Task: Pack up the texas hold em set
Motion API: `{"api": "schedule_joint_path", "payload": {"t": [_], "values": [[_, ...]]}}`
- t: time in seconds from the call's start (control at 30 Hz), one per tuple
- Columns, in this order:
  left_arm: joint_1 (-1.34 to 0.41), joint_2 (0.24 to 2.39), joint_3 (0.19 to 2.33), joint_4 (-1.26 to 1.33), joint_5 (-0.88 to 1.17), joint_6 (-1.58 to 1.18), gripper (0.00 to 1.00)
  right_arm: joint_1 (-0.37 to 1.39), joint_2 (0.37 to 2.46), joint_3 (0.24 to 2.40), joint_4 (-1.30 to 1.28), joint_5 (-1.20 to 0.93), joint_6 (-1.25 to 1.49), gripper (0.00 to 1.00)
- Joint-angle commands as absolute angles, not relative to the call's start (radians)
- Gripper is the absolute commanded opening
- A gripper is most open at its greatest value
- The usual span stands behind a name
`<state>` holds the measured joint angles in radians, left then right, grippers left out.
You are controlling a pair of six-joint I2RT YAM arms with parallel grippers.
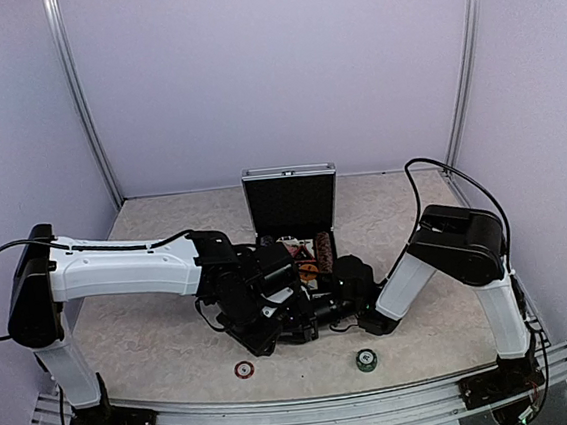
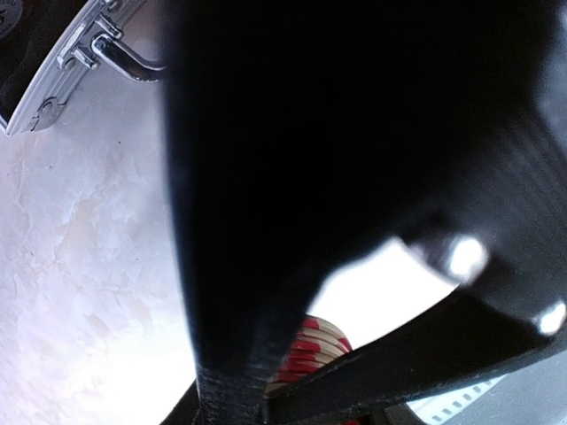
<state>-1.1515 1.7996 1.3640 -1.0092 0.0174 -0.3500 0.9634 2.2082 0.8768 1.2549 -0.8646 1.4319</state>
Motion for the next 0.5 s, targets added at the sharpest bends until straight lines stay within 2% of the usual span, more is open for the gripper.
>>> {"api": "schedule_joint_path", "payload": {"t": [0.0,0.1,0.47], "values": [[-1.160,1.787,1.355,-1.020,0.039,-0.319,0.03,0.957,2.189,0.869,1.277,-0.893,1.414,0.48],[-1.159,1.783,1.355,-1.020,0.041,-0.318,0.02,0.954,2.190,0.875,1.274,-0.909,1.408,0.53],[-1.166,1.780,1.342,-1.015,0.061,-0.313,0.00,0.935,2.239,0.836,1.456,-0.885,1.532,0.60]]}}
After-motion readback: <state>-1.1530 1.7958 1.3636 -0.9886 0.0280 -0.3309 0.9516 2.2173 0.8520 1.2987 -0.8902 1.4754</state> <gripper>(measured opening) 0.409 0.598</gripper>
